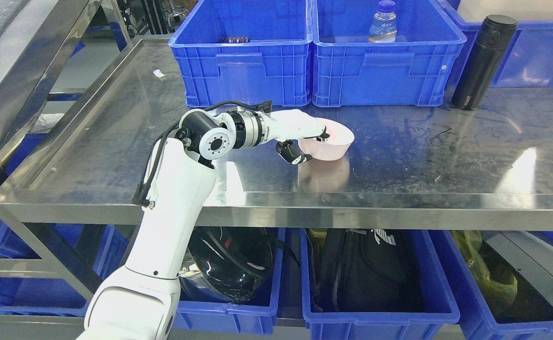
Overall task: Stack pink IKEA bowl on shelf middle layer
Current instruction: 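Grip the pink bowl rim with the left hand and lift it up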
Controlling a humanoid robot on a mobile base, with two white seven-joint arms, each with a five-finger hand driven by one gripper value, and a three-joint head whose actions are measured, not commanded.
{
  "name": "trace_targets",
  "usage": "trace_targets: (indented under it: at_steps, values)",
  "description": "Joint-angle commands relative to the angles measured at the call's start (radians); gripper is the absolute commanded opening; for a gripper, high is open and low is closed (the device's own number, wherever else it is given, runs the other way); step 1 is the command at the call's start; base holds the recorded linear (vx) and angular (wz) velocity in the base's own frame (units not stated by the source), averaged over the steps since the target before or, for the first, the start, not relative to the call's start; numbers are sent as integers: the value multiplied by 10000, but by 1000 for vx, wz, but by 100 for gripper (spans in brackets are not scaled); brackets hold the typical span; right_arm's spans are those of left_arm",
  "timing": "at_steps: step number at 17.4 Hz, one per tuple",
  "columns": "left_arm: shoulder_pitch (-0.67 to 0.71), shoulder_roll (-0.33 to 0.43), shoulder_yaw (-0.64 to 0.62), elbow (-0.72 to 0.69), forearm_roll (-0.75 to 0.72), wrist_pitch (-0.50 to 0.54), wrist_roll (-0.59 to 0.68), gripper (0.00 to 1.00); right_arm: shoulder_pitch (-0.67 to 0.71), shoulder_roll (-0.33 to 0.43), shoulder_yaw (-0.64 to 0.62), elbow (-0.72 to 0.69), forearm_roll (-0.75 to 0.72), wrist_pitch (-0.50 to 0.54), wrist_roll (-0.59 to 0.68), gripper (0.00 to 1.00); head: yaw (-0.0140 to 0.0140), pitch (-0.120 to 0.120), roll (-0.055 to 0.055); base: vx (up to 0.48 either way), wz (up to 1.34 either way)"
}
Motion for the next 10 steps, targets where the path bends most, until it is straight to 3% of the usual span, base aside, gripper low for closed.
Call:
trace_targets:
  at_steps: [1,3,7,10]
  values:
    - [-95,131,2751,-1019,1838,-1474,4,0,31,-175,0,-175,0,7,3,100,0,0,0,0,0]
    - [-19,131,3687,-1280,2483,-2869,-43,0,31,-175,0,-175,0,7,3,100,0,0,0,0,0]
    - [502,131,4029,-1726,3880,-2969,-43,0,31,-175,0,-175,0,7,3,100,0,0,0,19,45]
    - [1695,131,4106,-1833,4373,-2969,-12,0,31,-175,0,-175,0,7,3,100,0,0,0,1,106]
